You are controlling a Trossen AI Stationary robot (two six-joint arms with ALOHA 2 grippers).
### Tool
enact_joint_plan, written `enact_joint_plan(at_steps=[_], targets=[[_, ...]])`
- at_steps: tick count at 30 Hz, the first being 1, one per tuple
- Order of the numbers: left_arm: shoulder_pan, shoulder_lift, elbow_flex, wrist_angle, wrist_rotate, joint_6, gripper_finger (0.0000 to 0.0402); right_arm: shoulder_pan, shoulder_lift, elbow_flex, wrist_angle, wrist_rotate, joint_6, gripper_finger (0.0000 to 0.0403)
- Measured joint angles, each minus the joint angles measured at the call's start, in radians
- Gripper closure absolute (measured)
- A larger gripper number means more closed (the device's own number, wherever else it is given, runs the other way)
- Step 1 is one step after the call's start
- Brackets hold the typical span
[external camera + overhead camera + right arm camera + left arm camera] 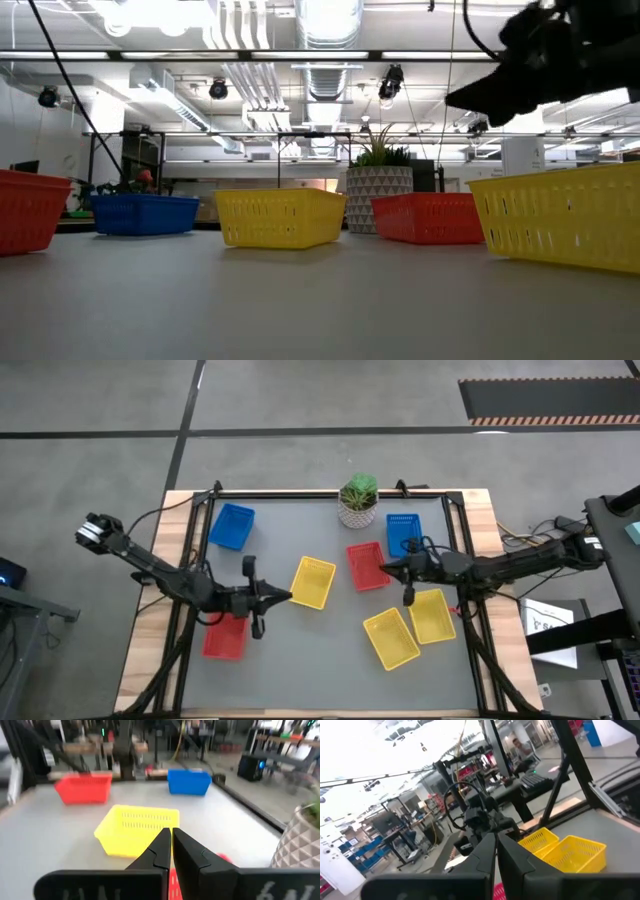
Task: Stack baskets by color
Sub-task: Stack the top yellow bin on top of the bottom left yellow bin
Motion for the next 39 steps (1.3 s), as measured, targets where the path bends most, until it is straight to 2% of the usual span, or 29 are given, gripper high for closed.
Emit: enact_joint_plan(at_steps=[10, 14, 23, 29, 39], targets=[[0.0, -0.066, -0.052, -0.005, 0.0, -0.051, 0.04, 0.0, 0.288, 0.247, -0.002, 0.007, -0.059, 0.0394], [0.0, -0.067, -0.052, -0.004, 0.0, -0.103, 0.04, 0.0, 0.389, 0.363, -0.09, 0.007, -0.076, 0.0394], [-0.002, -0.083, -0.052, -0.015, -0.006, -0.14, 0.04, 0.046, 0.581, 0.643, -0.402, 0.01, -0.092, 0.0394], [-0.004, -0.094, -0.053, -0.082, -0.029, -0.163, 0.04, 0.095, 0.69, 0.833, -0.603, 0.061, -0.092, 0.0394], [-0.008, -0.096, -0.053, -0.151, -0.034, -0.19, 0.04, 0.108, 0.863, 1.165, -1.05, 0.053, 0.101, 0.0394]])
